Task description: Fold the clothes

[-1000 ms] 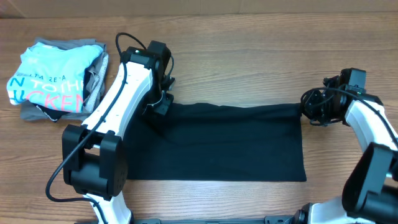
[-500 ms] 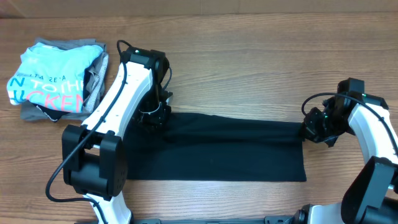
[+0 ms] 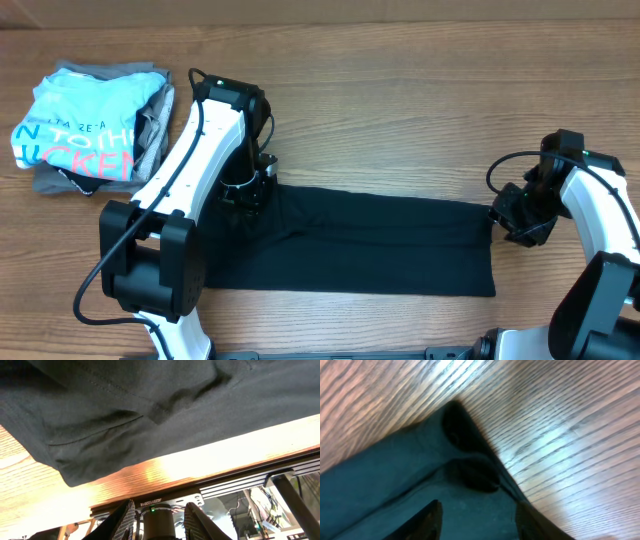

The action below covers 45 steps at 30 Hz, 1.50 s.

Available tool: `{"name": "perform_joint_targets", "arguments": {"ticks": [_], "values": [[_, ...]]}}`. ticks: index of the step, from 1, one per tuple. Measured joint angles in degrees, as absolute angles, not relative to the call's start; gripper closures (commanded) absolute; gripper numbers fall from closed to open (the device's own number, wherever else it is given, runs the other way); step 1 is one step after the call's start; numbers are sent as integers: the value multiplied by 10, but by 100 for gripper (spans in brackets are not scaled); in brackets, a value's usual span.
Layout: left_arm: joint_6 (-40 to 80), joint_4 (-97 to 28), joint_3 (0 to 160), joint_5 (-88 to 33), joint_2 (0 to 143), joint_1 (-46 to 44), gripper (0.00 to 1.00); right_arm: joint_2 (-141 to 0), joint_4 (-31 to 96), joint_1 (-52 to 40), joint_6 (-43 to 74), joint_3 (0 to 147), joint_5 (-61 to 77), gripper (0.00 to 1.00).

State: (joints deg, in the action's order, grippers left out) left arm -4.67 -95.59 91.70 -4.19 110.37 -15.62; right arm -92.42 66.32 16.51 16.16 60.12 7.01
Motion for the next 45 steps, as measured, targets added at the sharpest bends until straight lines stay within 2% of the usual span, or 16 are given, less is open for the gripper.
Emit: {"name": "perform_joint_targets", "arguments": {"ticks": [4, 8, 14, 21, 27, 32, 36, 45], "values": [[-43, -938, 916, -27, 1104, -149, 49, -924, 665, 165, 162, 601, 66, 46], [-40, -843, 911, -16, 1103, -124, 39, -924, 664, 165, 162, 601, 67, 46], [-49, -683, 879, -28, 1103, -80, 37, -924, 660, 165, 163, 601, 73, 46], [-69, -585, 826, -55, 1103, -59, 34, -924, 654, 165, 162, 601, 85, 46], [-98, -552, 794, -111, 1109, -40, 46, -924, 651, 165, 162, 601, 94, 46], [-115, -550, 794, -149, 1136, -37, 80, -924, 651, 165, 162, 601, 97, 46], [-124, -561, 794, -159, 1144, -37, 94, -924, 651, 165, 162, 601, 97, 46], [-127, -691, 866, -152, 1145, -17, 96, -924, 651, 165, 162, 601, 101, 46]]}}
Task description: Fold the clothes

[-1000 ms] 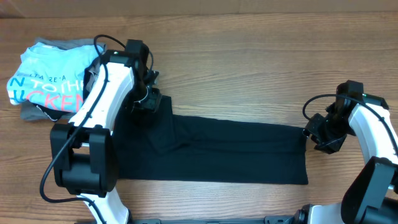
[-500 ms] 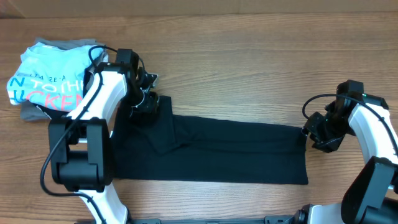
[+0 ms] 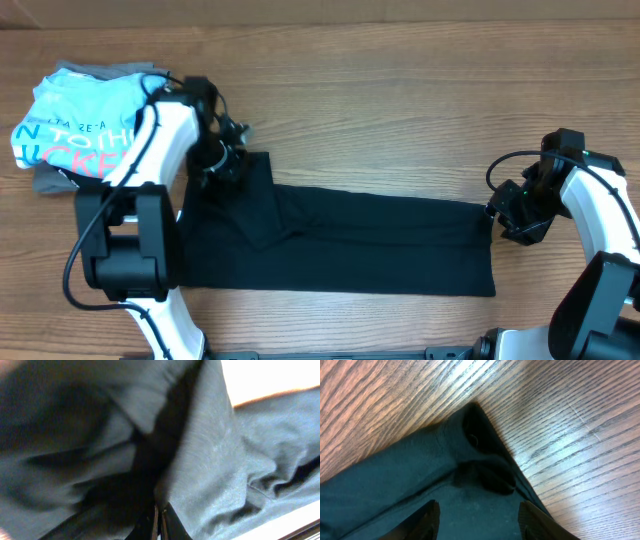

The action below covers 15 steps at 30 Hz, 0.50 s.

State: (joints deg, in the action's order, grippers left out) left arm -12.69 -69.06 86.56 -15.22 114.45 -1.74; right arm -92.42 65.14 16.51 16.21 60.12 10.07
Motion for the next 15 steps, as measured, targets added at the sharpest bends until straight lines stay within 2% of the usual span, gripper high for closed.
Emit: {"name": "perform_joint_targets", "arguments": {"ticks": [6, 15], "values": [[-126, -793, 968, -148, 1145, 10, 96, -924, 651, 165, 162, 601, 101, 46], [-111, -947, 978, -145, 1145, 12, 96, -924, 652, 165, 162, 601, 101, 46]]}}
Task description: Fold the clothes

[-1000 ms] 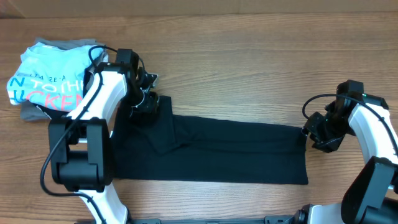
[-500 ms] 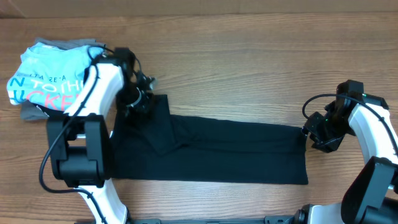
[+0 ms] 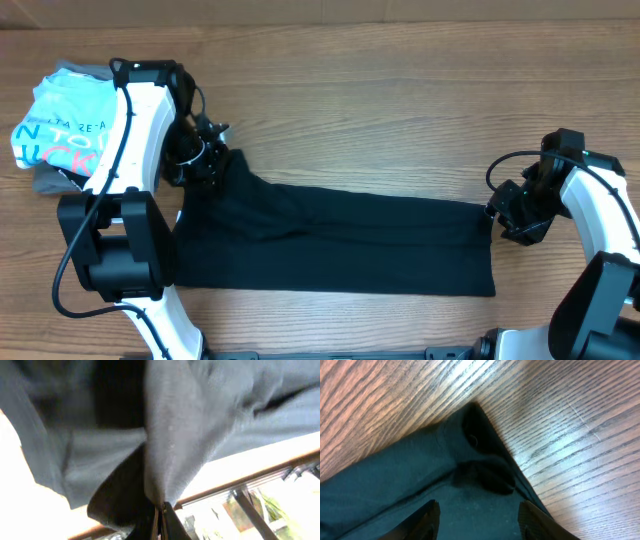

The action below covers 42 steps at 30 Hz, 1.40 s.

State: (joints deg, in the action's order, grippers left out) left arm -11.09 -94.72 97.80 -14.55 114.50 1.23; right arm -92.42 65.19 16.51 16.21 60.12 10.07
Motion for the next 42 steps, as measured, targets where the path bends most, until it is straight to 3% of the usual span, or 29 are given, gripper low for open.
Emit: {"name": "perform_joint_targets", "arguments": {"ticks": [15, 18, 22, 23, 29, 38, 40, 42], "values": [[-28, -952, 853, -67, 1145, 12, 96, -924, 654, 165, 156, 601, 101, 45], [1, -942, 831, -37, 1145, 12, 66, -924, 654, 165, 154, 601, 101, 45], [31, -917, 824, -1, 1145, 20, 57, -924, 654, 165, 154, 601, 101, 46], [34, -908, 824, 3, 1145, 23, 50, -924, 654, 165, 153, 601, 101, 46], [46, -857, 836, -6, 1145, 34, 50, -924, 653, 165, 152, 601, 102, 45], [19, -727, 859, -56, 1145, 35, 35, -924, 637, 165, 152, 601, 105, 45], [6, -692, 857, -77, 1145, 35, 40, -924, 635, 165, 152, 601, 107, 44], [-6, -663, 845, -94, 1145, 35, 61, -924, 632, 165, 152, 601, 109, 45]]}}
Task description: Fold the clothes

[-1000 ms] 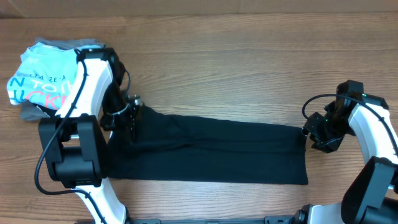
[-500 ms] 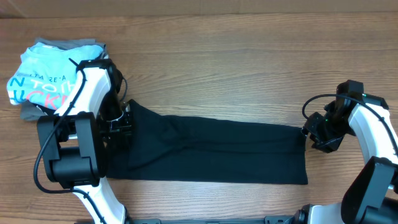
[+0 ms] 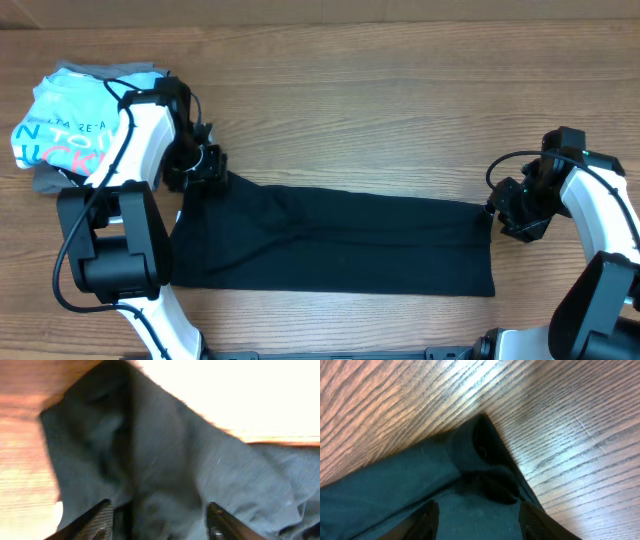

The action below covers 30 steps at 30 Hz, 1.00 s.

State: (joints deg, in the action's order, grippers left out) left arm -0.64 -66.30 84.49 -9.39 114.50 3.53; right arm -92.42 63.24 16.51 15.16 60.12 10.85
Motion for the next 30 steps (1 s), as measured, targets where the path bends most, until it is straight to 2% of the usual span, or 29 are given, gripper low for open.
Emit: {"name": "perform_joint_targets", "arguments": {"ticks": [1, 3, 5, 11, 12, 14, 15, 16, 20, 27, 29, 30], "values": [[-12, -653, 837, -99, 1145, 35, 76, -924, 632, 165, 152, 601, 110, 45], [-17, -647, 820, -108, 1145, 37, 94, -924, 630, 165, 152, 601, 112, 44], [-22, -651, 811, -109, 1145, 41, 96, -924, 628, 165, 152, 601, 112, 44], [-23, -679, 810, -88, 1145, 86, 96, -924, 604, 165, 152, 601, 114, 44], [-23, -678, 810, -88, 1145, 100, 95, -924, 600, 165, 152, 601, 114, 41], [-23, -674, 810, -95, 1145, 131, 83, -924, 594, 165, 152, 601, 115, 39], [-23, -673, 810, -99, 1145, 144, 82, -924, 590, 165, 151, 601, 116, 39], [-24, -670, 810, -103, 1145, 156, 74, -924, 585, 165, 152, 601, 116, 39], [-30, -661, 810, -121, 1145, 175, 64, -924, 554, 165, 150, 591, 119, 49], [-34, -652, 810, -138, 1145, 173, 67, -924, 487, 140, 130, 551, 184, 51], [-34, -653, 810, -140, 1145, 173, 67, -925, 486, 121, 128, 538, 193, 55], [-34, -653, 810, -140, 1145, 173, 67, -926, 486, 112, 127, 531, 196, 60]]}}
